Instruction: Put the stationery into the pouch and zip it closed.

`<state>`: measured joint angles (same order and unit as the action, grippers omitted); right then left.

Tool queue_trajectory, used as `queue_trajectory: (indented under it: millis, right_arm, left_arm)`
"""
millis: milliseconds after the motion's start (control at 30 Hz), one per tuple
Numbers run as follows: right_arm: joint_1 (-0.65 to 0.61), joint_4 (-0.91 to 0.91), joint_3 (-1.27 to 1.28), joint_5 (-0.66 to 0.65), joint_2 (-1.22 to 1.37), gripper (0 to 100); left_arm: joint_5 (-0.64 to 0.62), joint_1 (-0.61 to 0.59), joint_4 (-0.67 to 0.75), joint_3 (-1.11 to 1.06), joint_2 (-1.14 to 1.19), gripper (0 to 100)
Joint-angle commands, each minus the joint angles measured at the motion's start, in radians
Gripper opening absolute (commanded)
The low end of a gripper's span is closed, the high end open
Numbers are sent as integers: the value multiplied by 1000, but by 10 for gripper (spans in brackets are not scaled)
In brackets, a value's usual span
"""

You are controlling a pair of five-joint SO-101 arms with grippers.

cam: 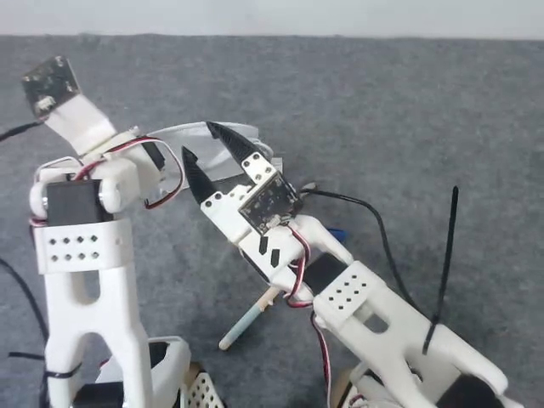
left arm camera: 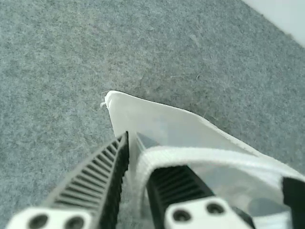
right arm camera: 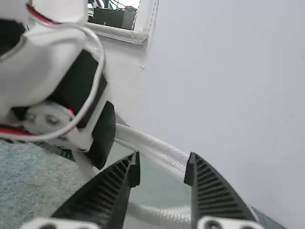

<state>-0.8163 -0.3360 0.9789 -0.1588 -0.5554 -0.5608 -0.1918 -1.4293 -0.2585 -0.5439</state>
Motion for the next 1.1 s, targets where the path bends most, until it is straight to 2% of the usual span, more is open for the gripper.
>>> queue_trajectory:
  millis: [0,100,300,467,633,733,1067]
  right_arm:
    - [-2,-5,15,-17,-85,164]
    - [-1,8,23,-17,-130,164]
    - [51,177,-18,-9,-205,165]
    - [102,363,-109,138,-228,165]
    - [163,644,-264,195,-226,163]
    - [180,753,-331,249,-226,163]
    - [259,806,-359,272,-225,163]
  left_arm:
    - [-20,-8,38,27,-3,12]
    - [-20,-8,38,27,-3,12]
    - [-20,-8,38,27,-3,12]
    - [-20,-9,40,27,-3,12]
    - [-20,-11,40,27,-3,12]
    - [-18,-11,49,27,-3,12]
    - [-18,-11,54,27,-2,12]
